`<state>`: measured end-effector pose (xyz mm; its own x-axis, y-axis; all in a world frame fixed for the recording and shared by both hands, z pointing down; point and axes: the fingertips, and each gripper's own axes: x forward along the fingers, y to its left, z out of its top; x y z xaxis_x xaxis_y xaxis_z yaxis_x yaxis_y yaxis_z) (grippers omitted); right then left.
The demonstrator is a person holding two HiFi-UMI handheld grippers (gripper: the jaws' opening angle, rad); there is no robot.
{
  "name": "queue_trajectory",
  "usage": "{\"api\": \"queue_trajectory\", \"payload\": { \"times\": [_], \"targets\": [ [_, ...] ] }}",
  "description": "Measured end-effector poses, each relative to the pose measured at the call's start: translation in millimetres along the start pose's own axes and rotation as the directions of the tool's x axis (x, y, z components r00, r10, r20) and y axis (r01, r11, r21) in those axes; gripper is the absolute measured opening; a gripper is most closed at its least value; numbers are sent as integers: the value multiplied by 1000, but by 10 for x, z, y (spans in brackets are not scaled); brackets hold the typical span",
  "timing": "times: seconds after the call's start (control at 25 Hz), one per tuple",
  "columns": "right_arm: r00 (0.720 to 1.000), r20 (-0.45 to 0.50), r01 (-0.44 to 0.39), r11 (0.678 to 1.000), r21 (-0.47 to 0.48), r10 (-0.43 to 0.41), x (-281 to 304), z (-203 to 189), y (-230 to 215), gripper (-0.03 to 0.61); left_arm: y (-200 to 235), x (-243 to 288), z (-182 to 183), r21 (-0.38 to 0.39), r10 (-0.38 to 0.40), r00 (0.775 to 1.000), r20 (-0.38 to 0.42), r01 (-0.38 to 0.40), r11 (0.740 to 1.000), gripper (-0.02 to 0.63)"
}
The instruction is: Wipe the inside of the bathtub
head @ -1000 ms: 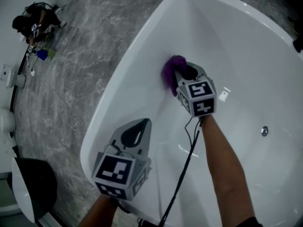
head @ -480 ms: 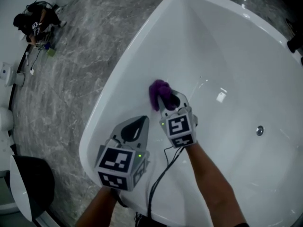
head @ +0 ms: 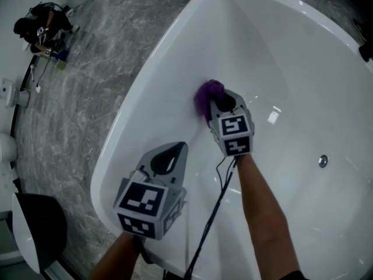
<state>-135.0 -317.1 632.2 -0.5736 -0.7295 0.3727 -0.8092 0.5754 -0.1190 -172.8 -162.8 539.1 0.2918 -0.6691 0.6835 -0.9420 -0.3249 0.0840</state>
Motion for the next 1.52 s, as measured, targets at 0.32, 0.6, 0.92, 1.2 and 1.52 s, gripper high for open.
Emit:
{"api": "queue_trajectory", "payload": {
  "times": [0.32, 0.6, 0.92, 1.2, 1.52],
  "targets": [
    [994, 13, 107, 993, -47, -106, 226, 105, -471, 57, -43, 75, -25, -27, -13, 1000, 5, 13, 1000, 6],
    [995, -45, -93, 993, -74, 90, -180, -253, 434, 54, -13, 31, -39, -1, 6, 1000, 1, -6, 1000, 6],
    [974, -99, -211, 976, -50, 206, -357, -590, 808, 55, -26, 23, -36, 11, 15, 1000, -17, -15, 1000, 6],
    [996, -84, -23, 999, 28, 25, -41, -534, 63, 57, -96, 152, -85, 23, -17, 1000, -17, 17, 1000, 6],
    [992, -76, 102, 995, -25, -103, 291, -363, -632, 58, -158, 305, -8, 16, -42, 999, -17, 42, 999, 6]
  ]
}}
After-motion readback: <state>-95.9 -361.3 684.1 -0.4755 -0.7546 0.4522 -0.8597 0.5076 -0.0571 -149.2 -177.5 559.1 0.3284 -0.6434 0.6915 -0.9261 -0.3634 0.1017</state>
